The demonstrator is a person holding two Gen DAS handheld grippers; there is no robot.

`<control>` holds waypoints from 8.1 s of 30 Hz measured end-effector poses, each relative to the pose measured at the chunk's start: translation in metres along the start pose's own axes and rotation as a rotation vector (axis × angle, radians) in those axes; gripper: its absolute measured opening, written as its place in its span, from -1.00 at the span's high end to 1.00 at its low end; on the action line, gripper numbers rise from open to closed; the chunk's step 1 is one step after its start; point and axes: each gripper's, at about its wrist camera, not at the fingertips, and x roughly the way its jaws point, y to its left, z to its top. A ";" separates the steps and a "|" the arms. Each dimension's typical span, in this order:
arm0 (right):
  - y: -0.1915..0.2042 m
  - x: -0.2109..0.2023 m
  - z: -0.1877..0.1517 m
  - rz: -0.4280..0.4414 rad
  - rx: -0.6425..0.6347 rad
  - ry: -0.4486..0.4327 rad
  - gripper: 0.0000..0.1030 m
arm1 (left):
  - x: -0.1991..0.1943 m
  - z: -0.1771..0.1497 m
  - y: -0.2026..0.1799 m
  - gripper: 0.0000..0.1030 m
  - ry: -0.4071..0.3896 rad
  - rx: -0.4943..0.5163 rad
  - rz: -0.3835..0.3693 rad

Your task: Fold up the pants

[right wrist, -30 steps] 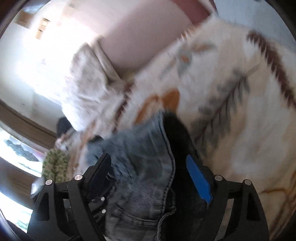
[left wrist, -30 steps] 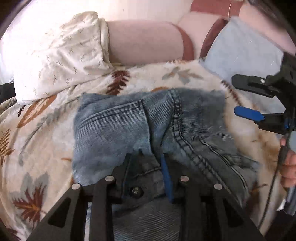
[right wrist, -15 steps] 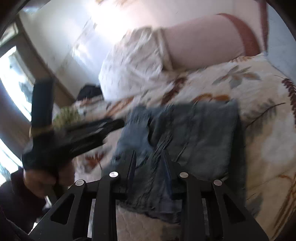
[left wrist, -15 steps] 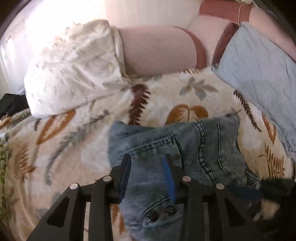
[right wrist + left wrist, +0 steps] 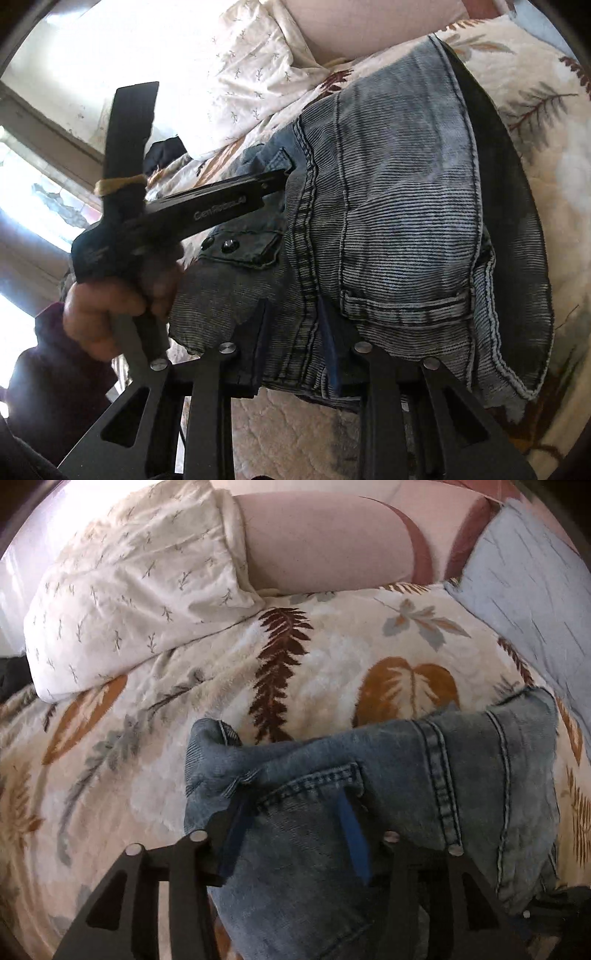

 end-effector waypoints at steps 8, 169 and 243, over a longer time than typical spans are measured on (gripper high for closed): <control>0.001 -0.004 0.003 0.034 -0.010 0.014 0.52 | -0.025 -0.018 0.020 -0.06 -0.106 -0.090 -0.069; -0.031 -0.008 0.053 -0.186 0.055 -0.016 -0.68 | -0.054 -0.076 0.002 -1.00 -0.092 -0.117 0.155; -0.056 -0.061 0.068 -0.117 0.203 -0.121 -0.68 | -0.102 -0.088 0.036 -1.00 -0.073 -0.242 0.110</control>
